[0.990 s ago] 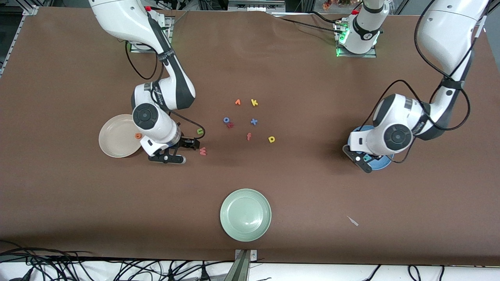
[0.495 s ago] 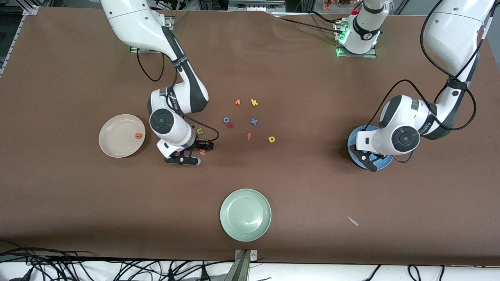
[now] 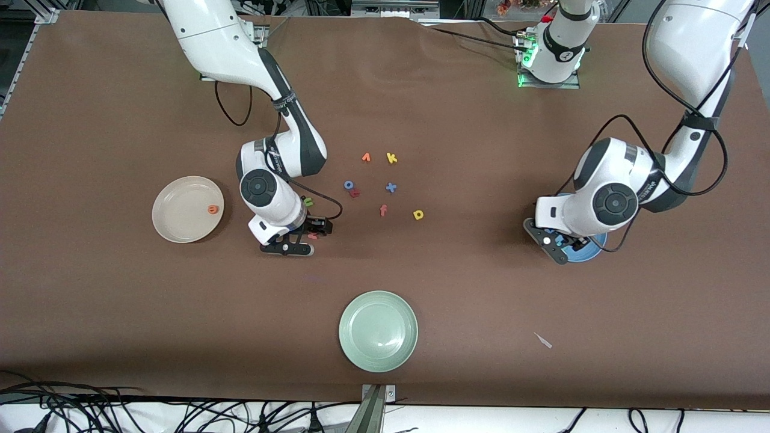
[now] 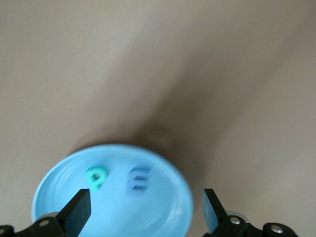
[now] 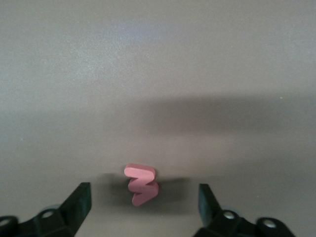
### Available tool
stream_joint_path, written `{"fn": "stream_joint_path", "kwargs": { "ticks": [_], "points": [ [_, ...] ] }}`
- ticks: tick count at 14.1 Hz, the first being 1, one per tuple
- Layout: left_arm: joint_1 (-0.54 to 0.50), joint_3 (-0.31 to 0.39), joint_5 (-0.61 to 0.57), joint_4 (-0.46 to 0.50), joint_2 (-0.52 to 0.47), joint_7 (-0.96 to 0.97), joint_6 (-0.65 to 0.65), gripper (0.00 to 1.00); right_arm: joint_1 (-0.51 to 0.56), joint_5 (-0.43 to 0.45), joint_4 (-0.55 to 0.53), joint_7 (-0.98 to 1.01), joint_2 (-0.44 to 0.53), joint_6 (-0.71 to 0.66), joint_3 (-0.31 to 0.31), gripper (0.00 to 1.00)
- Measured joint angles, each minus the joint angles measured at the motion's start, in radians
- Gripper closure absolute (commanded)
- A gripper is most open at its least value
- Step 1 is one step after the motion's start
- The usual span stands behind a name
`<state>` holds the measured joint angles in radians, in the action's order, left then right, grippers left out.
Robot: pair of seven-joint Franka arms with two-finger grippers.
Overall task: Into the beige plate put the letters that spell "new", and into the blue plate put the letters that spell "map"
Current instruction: 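Place the E in the blue plate while the right gripper grasps the W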
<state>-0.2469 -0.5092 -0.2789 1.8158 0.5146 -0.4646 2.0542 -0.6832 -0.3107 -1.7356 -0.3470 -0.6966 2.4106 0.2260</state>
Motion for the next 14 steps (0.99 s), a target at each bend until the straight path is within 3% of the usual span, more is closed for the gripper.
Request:
{"fn": "stream_joint_path", "kwargs": {
  "ticks": [3,5,10,14],
  "points": [
    [0.040,-0.013,0.100,-0.010,-0.003,0.126,0.001,0.00,0.000,0.000,0.000,0.000,-0.011,0.013,-0.006,0.25],
    [0.101,-0.014,0.106,-0.021,0.002,0.315,0.002,0.00,0.000,0.000,0.000,0.000,-0.020,0.034,-0.010,0.40],
    [0.262,-0.013,0.106,-0.091,0.077,0.791,0.019,0.00,0.000,-0.001,0.004,-0.001,-0.022,0.039,-0.009,0.97],
    [0.351,-0.007,0.106,-0.120,0.170,1.055,0.143,0.00,0.000,-0.002,0.018,-0.007,-0.017,0.037,-0.010,1.00]
  ]
}}
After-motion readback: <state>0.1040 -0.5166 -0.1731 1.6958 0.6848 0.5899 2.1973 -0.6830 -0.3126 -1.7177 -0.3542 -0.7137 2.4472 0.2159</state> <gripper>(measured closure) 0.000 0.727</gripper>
